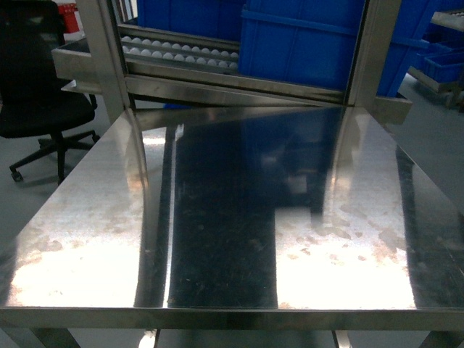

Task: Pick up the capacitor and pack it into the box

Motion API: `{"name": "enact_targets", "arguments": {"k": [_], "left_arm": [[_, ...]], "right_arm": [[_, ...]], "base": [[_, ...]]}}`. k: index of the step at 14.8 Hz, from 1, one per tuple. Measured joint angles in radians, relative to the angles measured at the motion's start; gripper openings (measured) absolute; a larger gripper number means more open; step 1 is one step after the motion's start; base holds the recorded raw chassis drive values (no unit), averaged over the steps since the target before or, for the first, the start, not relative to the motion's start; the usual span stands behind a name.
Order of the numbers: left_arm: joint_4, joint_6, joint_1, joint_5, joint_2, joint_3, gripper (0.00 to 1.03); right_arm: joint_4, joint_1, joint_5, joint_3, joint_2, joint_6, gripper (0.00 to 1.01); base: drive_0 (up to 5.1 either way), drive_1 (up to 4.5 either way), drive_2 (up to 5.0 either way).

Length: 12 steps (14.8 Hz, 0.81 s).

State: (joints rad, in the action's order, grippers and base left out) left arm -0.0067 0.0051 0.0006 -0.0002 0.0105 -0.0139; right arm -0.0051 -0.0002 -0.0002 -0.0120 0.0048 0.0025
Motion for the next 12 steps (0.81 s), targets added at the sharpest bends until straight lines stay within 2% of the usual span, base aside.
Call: {"name": "enact_targets", "arguments": {"k": [12], "left_arm": [[0.000,0.000,0.000,0.000,0.000,0.000,0.43]], "right_arm": [[0.000,0.000,0.000,0.000,0.000,0.000,0.98]], "base": [[0.0,0.00,0.0]]}}
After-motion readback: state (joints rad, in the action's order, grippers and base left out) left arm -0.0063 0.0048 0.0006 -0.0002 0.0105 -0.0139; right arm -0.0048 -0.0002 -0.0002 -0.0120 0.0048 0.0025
